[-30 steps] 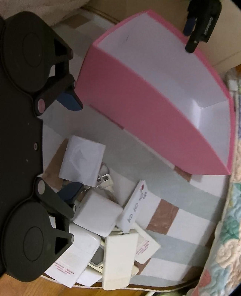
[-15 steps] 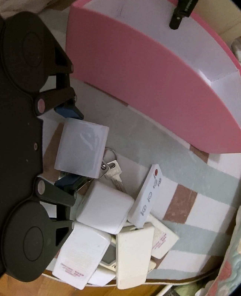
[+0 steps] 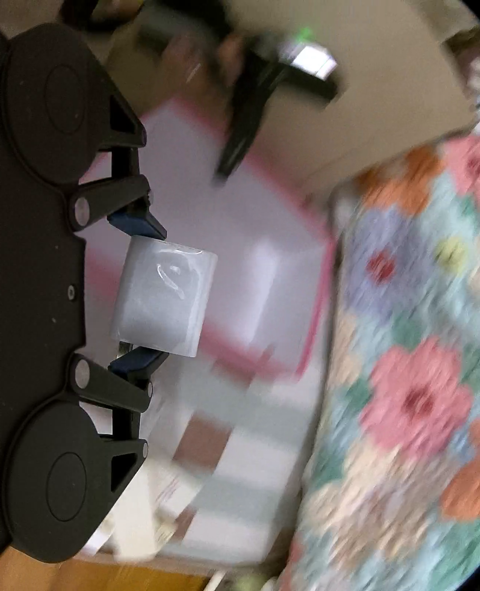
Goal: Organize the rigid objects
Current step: 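Carry the white charger into the pink box and open the right tool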
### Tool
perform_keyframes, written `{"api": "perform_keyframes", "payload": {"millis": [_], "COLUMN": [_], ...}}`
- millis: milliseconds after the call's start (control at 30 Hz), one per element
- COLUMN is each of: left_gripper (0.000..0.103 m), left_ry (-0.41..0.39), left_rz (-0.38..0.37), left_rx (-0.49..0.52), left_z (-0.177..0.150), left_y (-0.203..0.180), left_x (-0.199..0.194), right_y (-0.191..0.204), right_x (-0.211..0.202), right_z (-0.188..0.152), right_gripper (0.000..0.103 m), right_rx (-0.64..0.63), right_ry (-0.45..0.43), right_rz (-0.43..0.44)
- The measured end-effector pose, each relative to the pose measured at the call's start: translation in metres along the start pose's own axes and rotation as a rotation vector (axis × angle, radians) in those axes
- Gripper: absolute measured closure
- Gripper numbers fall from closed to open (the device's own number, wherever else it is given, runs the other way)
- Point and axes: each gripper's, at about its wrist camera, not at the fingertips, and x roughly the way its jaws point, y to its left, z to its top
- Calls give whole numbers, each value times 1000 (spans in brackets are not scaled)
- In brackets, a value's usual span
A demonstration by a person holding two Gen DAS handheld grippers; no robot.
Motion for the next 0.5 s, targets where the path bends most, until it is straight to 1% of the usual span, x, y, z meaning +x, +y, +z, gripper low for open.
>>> {"api": "perform_keyframes", "payload": {"millis": [33, 100, 167, 200, 300, 433, 500], "left_gripper": [97, 97, 97, 97, 97, 97, 97], "left_ry": [2, 3, -3, -6, -9, -9, -7], "left_rz": [-4, -11, -12, -14, -24, -19, -23], "left_rx": [-5, -11, -7, -6, -5, 0, 4], "left_z": [0, 0, 0, 0, -1, 0, -1], "left_y": [0, 0, -2, -2, 0, -2, -2], "left_x": [2, 3, 4, 4, 3, 5, 4], "right_y": [5, 15, 23, 26, 34, 37, 44], "right_x": [3, 21, 52, 67, 111, 155, 166], "right_z": [10, 24, 30, 29, 18, 1, -1], "right_gripper": [37, 37, 37, 37, 36, 37, 37], "right_rx": [12, 66, 132, 149, 195, 294, 286], "right_ry": [16, 79, 164, 202, 291, 384, 411], "right_rz": [64, 183, 257, 276, 269, 291, 272]}}
